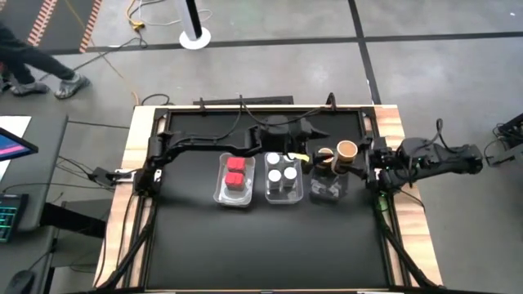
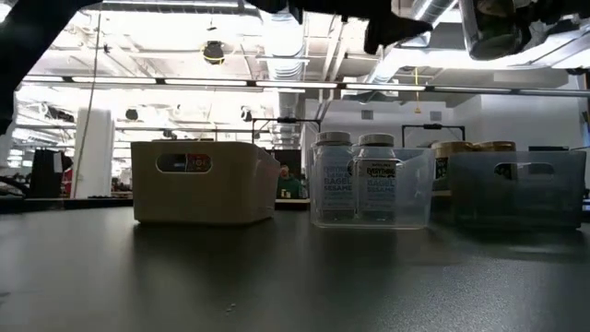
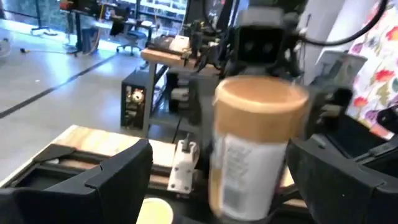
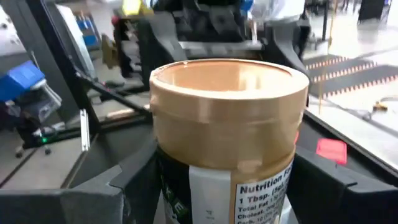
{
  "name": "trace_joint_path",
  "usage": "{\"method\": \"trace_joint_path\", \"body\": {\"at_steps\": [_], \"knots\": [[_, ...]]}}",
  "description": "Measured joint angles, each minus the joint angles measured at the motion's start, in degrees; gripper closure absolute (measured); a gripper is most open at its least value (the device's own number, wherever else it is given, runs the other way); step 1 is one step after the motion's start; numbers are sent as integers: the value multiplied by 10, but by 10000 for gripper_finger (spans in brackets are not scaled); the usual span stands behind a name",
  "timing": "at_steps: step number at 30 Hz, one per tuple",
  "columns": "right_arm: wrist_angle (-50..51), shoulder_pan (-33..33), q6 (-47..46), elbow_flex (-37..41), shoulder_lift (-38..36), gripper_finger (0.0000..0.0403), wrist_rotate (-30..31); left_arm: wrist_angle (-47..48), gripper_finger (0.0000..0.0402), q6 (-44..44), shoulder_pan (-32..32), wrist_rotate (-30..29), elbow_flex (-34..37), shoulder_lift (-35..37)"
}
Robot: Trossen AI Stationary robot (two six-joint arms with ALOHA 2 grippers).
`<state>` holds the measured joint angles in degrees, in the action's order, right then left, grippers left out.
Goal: Sort spices by type
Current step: Put the brown seasoning bottle into the black bin
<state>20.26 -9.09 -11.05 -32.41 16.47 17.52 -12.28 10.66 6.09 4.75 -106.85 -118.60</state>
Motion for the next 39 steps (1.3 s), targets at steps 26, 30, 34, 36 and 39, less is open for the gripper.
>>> {"method": "trace_joint_path", "body": {"at_steps": [26, 30, 34, 36, 39], "knots": [[-186, 2, 81, 17, 50, 91, 4, -12, 47, -4, -23, -20, 1, -15], [-214, 2, 87, 17, 66, 91, 4, -1, 47, 10, -23, -19, 1, -15], [-232, 2, 87, 17, 79, 91, 2, 0, 64, 11, -26, -17, 1, -15], [-242, 2, 87, 17, 86, 91, -1, 0, 81, 12, -26, -6, 1, -15], [-247, 2, 83, 17, 99, 91, -7, 1, 108, 10, -27, -4, 1, -15]]}}
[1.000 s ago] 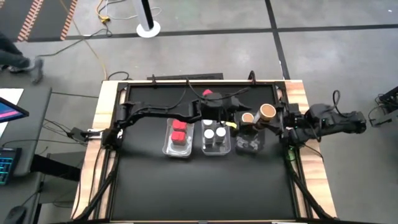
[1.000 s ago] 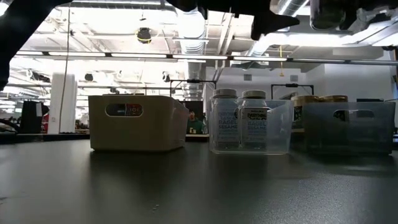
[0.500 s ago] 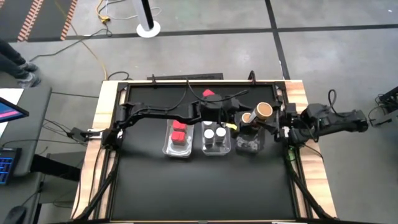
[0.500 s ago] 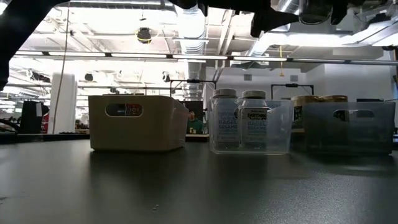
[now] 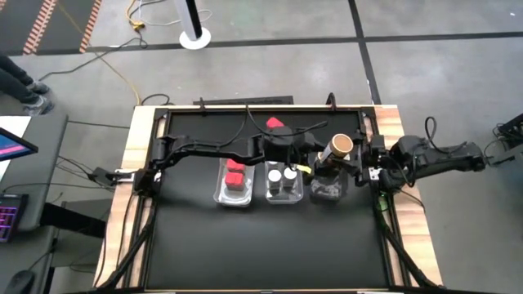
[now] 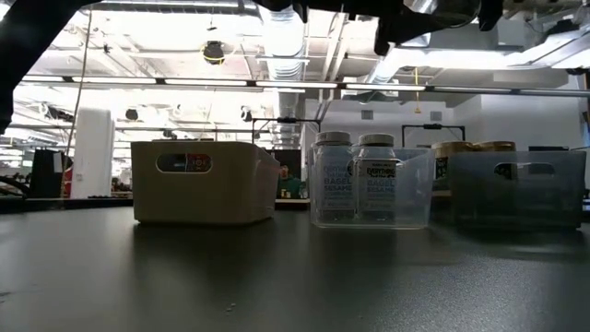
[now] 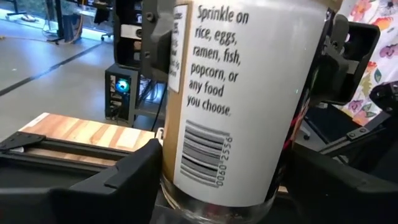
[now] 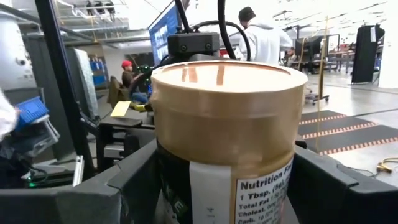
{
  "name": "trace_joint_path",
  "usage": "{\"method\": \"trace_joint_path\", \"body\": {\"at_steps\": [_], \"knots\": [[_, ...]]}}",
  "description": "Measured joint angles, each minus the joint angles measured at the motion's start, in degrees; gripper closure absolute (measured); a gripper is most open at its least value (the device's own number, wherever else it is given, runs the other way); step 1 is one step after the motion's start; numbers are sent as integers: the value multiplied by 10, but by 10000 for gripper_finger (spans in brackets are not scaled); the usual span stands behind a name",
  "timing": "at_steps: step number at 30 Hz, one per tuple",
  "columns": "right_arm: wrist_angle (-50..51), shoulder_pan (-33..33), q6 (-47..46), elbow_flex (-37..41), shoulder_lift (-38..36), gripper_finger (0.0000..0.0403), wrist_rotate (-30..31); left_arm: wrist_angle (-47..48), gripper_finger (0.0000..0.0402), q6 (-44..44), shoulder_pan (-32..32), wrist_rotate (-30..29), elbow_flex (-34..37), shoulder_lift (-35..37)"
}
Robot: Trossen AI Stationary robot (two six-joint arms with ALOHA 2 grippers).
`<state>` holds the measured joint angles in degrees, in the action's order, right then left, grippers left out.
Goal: Sort spices by type
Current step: Put the brown seasoning bottle into the black bin
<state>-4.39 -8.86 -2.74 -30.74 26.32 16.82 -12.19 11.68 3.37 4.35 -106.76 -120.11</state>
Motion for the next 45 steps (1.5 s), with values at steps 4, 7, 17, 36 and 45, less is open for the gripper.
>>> {"method": "trace_joint_path", "body": {"at_steps": [4, 7, 17, 36, 45], "knots": [[-17, 0, -4, 0, 11, 91, -2, -1, 132, -13, -3, 2, 0, 0], [-16, 0, -4, 0, 12, 90, -3, 1, 132, -15, -4, 4, 0, 0], [23, 0, -4, 0, -6, 76, 4, 15, 130, -18, -4, 5, 0, 0], [314, 0, -39, -122, -64, 49, 16, 48, 128, -27, 3, 7, 1, 0], [581, 16, -82, -312, 23, 49, 20, 64, 128, -39, 2, 8, 1, 0]]}}
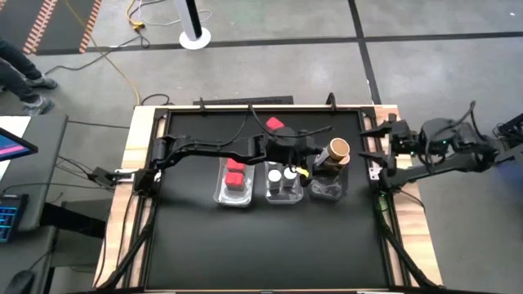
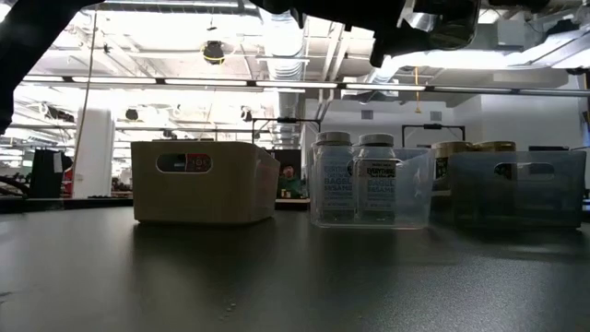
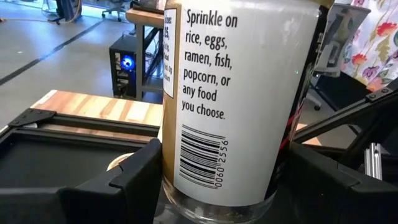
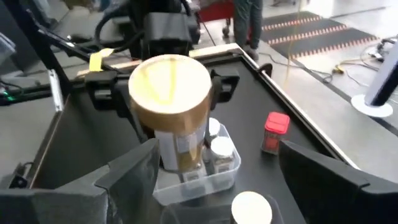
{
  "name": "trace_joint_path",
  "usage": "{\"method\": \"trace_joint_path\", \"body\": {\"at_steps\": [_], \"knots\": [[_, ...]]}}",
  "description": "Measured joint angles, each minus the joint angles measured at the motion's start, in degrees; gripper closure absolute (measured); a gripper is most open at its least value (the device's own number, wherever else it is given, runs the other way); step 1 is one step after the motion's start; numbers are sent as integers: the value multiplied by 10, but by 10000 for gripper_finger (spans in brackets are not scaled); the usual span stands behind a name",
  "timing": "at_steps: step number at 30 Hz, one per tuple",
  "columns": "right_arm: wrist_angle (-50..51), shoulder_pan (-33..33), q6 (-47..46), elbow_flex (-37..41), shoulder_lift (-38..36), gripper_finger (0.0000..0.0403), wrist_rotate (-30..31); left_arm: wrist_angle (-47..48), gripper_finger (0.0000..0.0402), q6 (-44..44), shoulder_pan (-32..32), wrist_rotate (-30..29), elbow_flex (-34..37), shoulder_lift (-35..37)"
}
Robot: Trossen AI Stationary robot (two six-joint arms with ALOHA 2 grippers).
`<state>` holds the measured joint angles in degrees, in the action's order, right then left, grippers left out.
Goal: Sort spices by type
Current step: Put the brown seasoning bottle into the black bin
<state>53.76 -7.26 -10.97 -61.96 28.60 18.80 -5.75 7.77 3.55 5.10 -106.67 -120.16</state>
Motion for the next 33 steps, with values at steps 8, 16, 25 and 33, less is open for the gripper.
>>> {"method": "trace_joint_path", "body": {"at_steps": [8, 16, 25, 33], "knots": [[9, 6, -9, -64, 59, 49, -4, 5, 128, 0, 0, 0, 0, 0], [36, 6, -1, -64, 63, 28, -9, 5, 128, 0, 0, 0, 0, 0], [42, 7, 1, -64, 70, 15, -21, 29, 128, 1, 0, -1, 0, 0], [25, 7, 32, -64, 81, 16, -21, 29, 126, 1, -1, -1, 0, 0]]}}
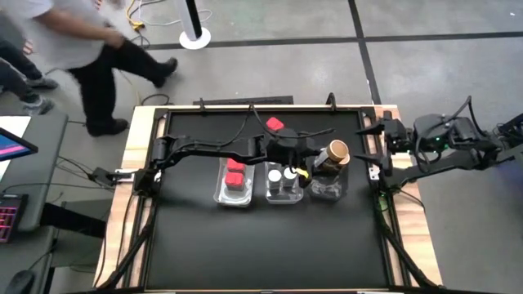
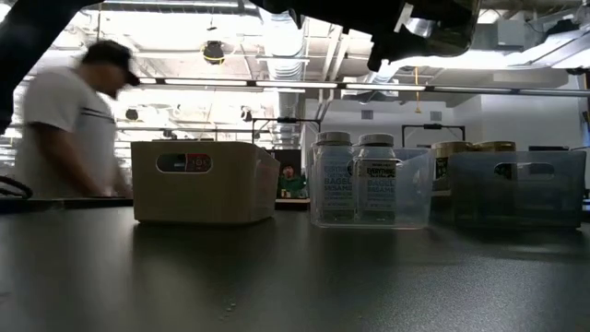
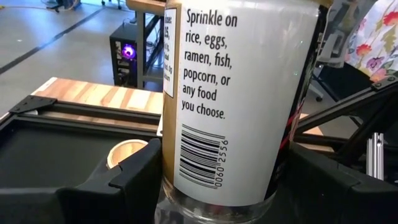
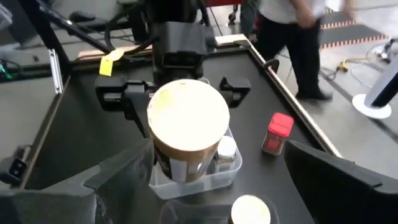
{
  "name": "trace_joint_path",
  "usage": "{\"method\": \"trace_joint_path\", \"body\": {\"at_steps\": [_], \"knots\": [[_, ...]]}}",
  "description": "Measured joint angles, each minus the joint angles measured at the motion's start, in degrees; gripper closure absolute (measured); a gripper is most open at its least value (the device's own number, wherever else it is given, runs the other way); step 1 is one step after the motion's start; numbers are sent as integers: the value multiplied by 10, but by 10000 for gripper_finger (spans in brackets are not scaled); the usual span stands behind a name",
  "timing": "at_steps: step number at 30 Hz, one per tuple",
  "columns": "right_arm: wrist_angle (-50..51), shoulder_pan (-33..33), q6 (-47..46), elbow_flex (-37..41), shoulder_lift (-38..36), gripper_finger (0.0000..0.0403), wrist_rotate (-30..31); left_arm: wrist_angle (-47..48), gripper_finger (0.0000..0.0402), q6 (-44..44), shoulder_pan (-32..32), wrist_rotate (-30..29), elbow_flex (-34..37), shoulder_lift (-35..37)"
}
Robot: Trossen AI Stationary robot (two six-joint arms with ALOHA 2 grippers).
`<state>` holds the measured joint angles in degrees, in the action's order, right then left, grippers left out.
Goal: Sort spices by type
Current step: Put the brown seasoning bottle into the black bin
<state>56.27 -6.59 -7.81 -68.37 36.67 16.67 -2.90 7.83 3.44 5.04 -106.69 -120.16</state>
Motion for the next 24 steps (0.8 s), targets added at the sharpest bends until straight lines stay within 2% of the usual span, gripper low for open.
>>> {"method": "trace_joint_path", "body": {"at_steps": [5, 13, 19, 24], "knots": [[18, 0, 47, -41, 67, 16, -19, 4, 125, -1, 0, 0, 0, 0], [130, 20, 124, -172, 213, 16, -36, 10, 123, -4, -4, -1, 0, 0], [176, 70, 137, -199, 259, 17, -105, 16, 123, -29, -10, -6, 0, 0], [178, 91, 139, -199, 266, 17, -154, 26, 123, -31, -12, -4, 0, 0]]}}
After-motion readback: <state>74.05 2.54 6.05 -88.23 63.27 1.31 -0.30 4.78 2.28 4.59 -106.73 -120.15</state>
